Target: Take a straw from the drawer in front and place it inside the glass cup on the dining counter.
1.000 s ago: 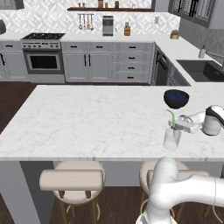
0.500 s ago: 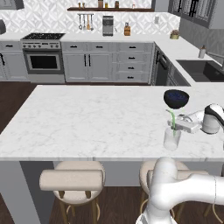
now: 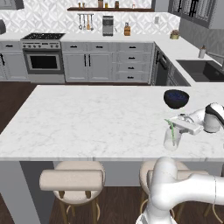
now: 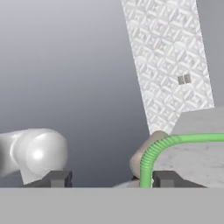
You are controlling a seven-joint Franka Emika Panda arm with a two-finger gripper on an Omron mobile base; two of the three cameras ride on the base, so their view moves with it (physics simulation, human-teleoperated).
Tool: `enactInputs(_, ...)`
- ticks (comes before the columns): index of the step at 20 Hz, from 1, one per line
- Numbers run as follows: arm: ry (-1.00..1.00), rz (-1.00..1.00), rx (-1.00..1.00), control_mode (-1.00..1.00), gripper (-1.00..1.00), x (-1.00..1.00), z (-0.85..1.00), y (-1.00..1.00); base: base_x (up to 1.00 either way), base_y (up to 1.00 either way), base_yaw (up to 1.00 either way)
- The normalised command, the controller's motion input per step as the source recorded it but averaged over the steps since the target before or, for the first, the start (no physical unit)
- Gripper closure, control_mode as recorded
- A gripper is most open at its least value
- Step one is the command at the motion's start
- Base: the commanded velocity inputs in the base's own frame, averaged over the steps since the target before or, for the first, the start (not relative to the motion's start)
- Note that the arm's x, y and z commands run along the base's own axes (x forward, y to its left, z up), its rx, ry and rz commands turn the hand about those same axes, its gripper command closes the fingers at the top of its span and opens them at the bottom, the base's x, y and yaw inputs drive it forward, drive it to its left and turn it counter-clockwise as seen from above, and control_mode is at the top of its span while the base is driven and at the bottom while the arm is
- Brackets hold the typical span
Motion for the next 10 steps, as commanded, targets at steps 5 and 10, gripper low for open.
enactInputs(5, -0.07, 0.02, 0.0, -1.0, -1.0, -0.22, -0.05, 0.0, 0.0, 0.0, 0.0)
enactInputs(10, -0.04, 0.0, 0.0, -1.0, -1.0, -0.12, 0.0, 0.0, 0.0, 0.0, 0.0)
